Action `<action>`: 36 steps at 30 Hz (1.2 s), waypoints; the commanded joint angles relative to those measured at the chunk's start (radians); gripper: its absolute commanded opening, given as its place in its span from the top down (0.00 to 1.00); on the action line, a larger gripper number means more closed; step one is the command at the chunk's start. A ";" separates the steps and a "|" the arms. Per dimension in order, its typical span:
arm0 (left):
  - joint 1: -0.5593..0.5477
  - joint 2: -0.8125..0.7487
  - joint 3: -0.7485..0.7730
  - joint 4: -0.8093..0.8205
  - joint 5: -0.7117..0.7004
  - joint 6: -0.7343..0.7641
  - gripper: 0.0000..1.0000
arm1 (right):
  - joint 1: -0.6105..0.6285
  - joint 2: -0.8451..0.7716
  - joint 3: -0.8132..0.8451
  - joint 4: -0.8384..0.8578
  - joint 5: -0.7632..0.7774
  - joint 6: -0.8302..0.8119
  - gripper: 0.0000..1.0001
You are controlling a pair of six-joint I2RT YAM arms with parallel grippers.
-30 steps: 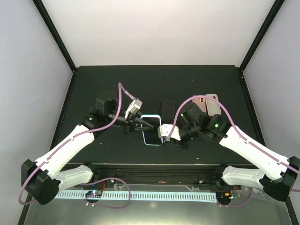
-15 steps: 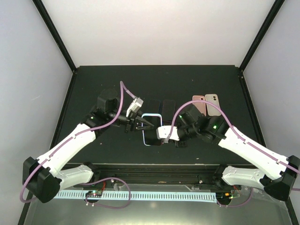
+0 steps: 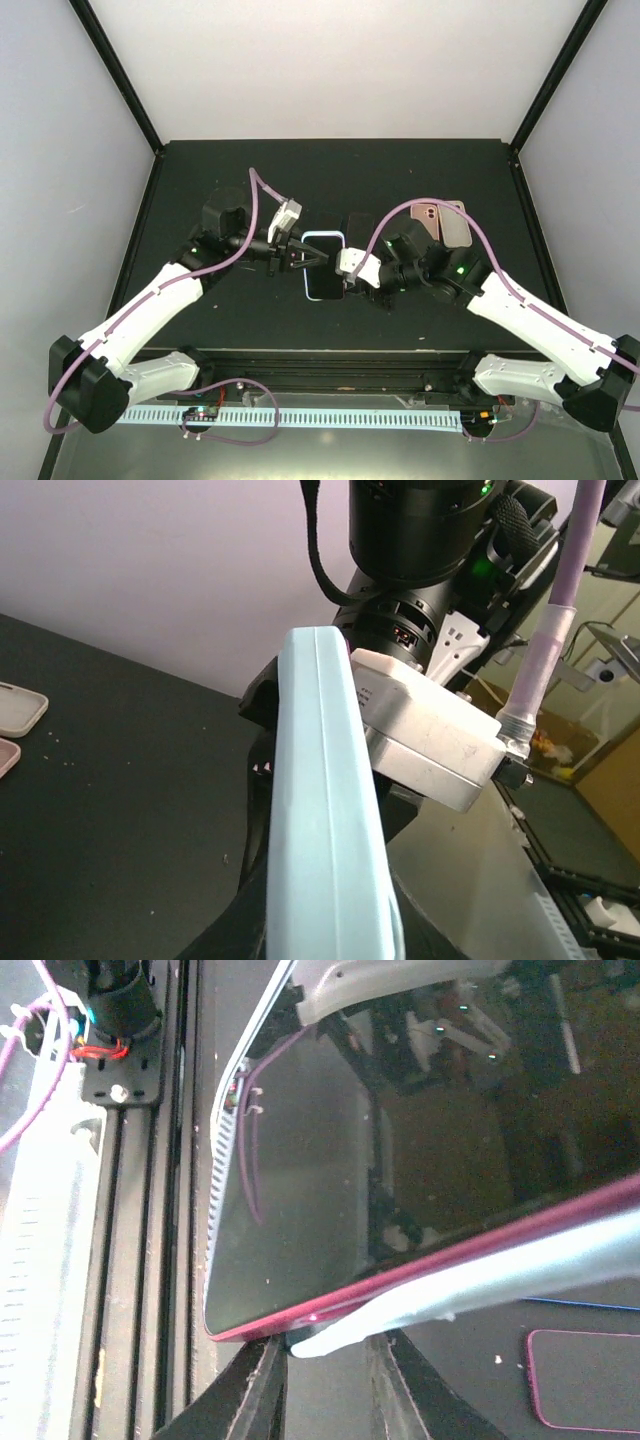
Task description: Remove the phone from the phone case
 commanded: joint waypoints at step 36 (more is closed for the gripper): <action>-0.051 -0.092 -0.040 0.101 -0.096 -0.145 0.98 | -0.125 0.059 0.113 0.318 -0.111 0.322 0.69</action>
